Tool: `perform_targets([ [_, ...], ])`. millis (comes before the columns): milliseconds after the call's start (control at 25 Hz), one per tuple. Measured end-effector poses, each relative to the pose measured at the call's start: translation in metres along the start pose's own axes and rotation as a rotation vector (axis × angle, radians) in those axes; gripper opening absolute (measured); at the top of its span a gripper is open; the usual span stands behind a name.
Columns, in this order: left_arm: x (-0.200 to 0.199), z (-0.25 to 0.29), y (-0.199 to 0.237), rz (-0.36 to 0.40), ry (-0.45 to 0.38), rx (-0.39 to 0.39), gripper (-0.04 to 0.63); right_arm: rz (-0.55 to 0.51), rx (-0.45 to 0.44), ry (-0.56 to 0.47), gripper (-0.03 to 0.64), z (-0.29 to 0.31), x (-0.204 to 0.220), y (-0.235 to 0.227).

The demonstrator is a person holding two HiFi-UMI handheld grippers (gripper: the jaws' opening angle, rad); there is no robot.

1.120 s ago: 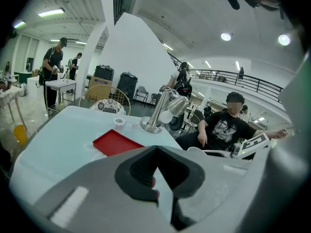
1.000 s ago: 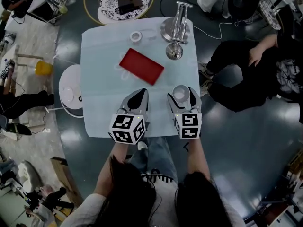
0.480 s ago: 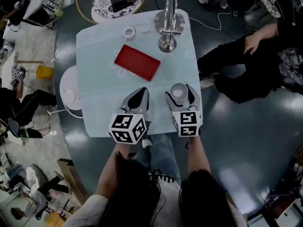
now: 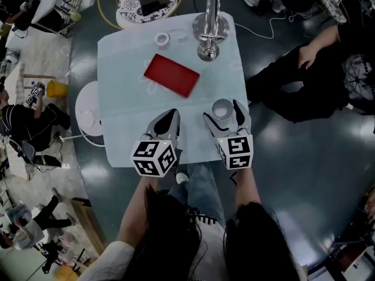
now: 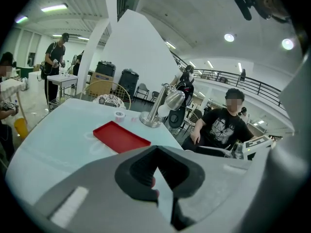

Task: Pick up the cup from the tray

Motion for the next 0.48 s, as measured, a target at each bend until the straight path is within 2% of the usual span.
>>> perform_targets([
  [120,-0.005,-0.01,-0.004,0.003,-0.026,0.019,0.0,-0.016,0.007,-0.032,0.439,-0.011,-0.015,0.011],
  [320,-0.013,-0.037,-0.011,0.019,-0.066,0.072,0.0,0.035,0.059,-0.113,0.436,-0.039,-0.041,0.032],
  [480,-0.019,-0.064,-0.018,0.038,-0.087,0.11,0.0,0.056,0.081,-0.165,0.4,-0.067,-0.063,0.051],
])
Point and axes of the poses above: the fingertips, and each gripper's own axes: z forward along the fingers, y to its left, x out of its underside, the point moved 9 cm from there along -z, backward along the fingers, and after that the axes turned 9 degrees about -y, right-handed, at the moved point
